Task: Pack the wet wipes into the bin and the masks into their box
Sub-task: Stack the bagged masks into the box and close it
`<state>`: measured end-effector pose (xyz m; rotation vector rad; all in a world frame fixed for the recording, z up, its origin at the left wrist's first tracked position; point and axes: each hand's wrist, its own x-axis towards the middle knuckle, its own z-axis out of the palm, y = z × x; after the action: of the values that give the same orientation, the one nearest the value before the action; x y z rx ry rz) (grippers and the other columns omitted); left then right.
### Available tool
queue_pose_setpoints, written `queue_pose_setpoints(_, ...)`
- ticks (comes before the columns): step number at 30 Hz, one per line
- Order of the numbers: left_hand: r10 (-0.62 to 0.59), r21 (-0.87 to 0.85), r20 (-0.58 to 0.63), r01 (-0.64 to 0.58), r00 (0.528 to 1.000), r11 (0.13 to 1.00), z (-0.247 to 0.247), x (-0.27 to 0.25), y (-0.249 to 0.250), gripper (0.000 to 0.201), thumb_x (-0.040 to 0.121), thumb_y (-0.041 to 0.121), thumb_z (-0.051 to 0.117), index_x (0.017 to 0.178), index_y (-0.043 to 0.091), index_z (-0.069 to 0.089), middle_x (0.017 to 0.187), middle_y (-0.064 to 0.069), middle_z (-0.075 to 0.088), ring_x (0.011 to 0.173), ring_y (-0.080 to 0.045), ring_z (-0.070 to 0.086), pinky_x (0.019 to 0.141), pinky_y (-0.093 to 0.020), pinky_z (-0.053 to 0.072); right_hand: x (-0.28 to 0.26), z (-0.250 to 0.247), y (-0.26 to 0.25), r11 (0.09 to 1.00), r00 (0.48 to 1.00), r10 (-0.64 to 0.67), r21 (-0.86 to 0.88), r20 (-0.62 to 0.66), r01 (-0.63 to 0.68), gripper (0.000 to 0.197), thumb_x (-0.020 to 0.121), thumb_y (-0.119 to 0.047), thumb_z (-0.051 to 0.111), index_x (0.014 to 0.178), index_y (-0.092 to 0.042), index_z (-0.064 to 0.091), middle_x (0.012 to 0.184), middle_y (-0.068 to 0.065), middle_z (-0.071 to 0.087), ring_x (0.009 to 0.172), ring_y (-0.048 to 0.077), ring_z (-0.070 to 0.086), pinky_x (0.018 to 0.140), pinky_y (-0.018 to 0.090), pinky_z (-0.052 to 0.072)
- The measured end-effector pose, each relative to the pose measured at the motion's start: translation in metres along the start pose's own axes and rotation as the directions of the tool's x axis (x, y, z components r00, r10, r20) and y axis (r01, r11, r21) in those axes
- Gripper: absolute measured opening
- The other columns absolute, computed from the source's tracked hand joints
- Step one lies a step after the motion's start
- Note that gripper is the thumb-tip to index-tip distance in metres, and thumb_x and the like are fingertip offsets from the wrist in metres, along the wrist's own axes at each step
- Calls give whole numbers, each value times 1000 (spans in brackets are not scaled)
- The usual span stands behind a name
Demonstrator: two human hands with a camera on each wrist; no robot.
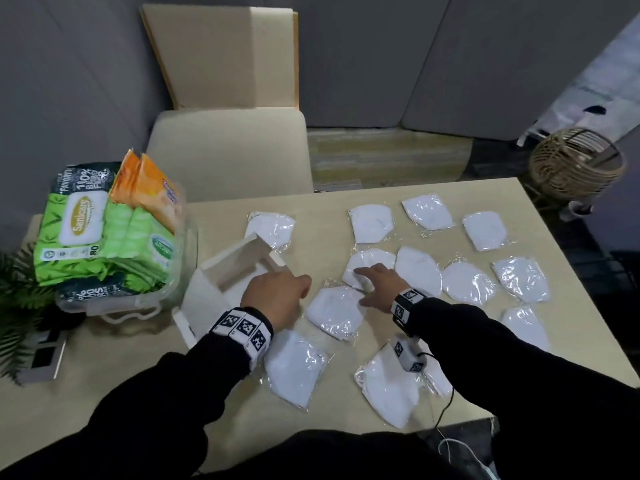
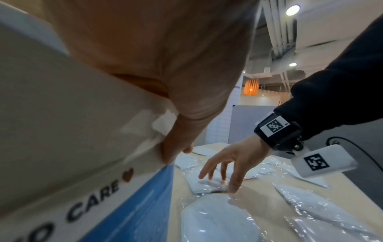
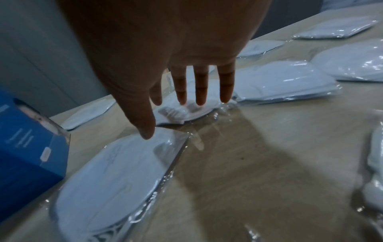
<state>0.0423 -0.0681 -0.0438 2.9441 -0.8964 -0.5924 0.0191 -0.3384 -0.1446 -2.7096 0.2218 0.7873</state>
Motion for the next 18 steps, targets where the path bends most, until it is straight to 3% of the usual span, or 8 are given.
queue_pose_setpoints(2,-21,-9,-19,20,1000,1000,-3,2,1,13,92,24,59,104,27,56,90,-1,63,78,-27,60,66,-36,50,1,-1,8,999,1000,-4,-47,12,5,72,83,-42,77,146,-38,44,144,1,47,127,29,52,102,45,50)
queue_pose_setpoints(5,-48,-77,-142,37,989,996,-2,-5,5,23,85,25,66,108,27,63,99,0,62,89,-27,60,72,-36,49,3,-3,20,996,999,-33,-85,1,33,64,85,-46,75,142,-38,48,138,1,51,125,27,54,101,44,50)
queue_pose_setpoints(7,-10,-65,-293,-9,956,998,1,-15,20,26,77,25,74,102,26,67,98,1,58,90,-26,57,70,-37,47,6,-7,23,997,997,-69,-28,-19,69,60,87,-45,75,141,-34,52,135,4,53,124,28,55,102,43,50)
queue_pose_setpoints(9,80,-59,-341,-106,937,993,13,-25,41,20,77,24,75,96,24,67,93,4,58,85,-21,58,65,-34,49,12,-14,19,991,991,-128,36,-42,129,55,87,-39,75,138,-30,56,134,5,55,122,27,57,102,40,50)
queue_pose_setpoints(11,107,-63,-212,-123,971,990,31,-27,59,17,83,22,73,99,24,66,98,6,59,87,-18,60,65,-32,50,22,-26,7,978,978,-199,55,-55,202,54,87,-34,74,138,-28,57,136,6,57,123,27,57,102,38,48)
queue_pose_setpoints(13,59,-59,-28,-60,998,996,53,-22,66,24,89,17,68,111,25,63,111,5,58,97,-19,61,72,-32,50,35,-39,-11,960,960,-273,49,-58,276,57,88,-32,73,142,-25,54,141,7,56,127,28,54,104,39,47)
queue_pose_setpoints(15,-4,-96,114,15,994,995,76,-13,63,35,90,9,62,122,24,60,120,2,55,108,-22,61,83,-38,54,51,-51,-33,942,940,-335,18,-60,336,61,90,-32,71,146,-26,49,146,7,52,130,30,53,104,42,47)
queue_pose_setpoints(18,-97,-87,209,117,973,989,99,-3,52,39,86,8,62,121,25,56,122,-1,51,115,-26,57,92,-41,54,77,-65,-66,917,916,-397,-63,-53,394,67,90,-31,68,152,-26,42,154,6,45,136,33,46,107,44,46)
